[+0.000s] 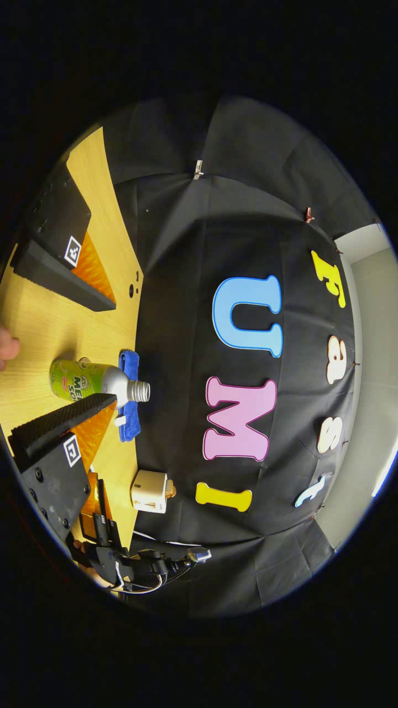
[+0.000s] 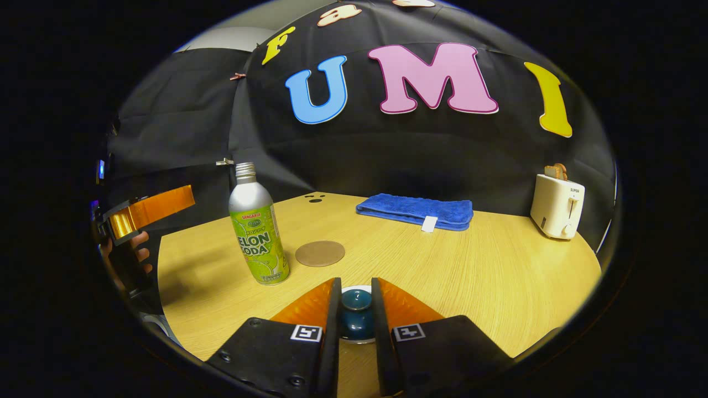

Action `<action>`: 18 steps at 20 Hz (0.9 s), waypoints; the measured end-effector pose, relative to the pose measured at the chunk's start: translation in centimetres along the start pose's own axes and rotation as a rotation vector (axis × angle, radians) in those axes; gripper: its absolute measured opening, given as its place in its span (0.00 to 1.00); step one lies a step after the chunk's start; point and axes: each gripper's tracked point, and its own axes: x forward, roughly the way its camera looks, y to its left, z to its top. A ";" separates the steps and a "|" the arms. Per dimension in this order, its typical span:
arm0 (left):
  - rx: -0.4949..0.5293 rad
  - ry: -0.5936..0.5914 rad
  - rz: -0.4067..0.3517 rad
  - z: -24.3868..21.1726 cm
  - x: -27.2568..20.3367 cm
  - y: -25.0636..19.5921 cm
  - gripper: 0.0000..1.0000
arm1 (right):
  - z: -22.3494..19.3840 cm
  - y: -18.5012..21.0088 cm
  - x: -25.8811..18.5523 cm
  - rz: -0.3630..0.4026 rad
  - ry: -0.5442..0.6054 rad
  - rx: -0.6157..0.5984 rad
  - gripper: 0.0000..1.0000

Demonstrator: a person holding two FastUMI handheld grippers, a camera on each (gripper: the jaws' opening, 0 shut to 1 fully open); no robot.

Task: Open the teacup lid with one hand, grasp the water bottle and pour water into the teacup with the other hand; after pouring, place the water bottle on the coaster and then close the teacup lid.

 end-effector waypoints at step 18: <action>0.076 0.206 -0.082 -7.5 5.3 -4.2 0.95 | 7.3 -7.6 -8.4 -0.136 -0.229 0.024 0.31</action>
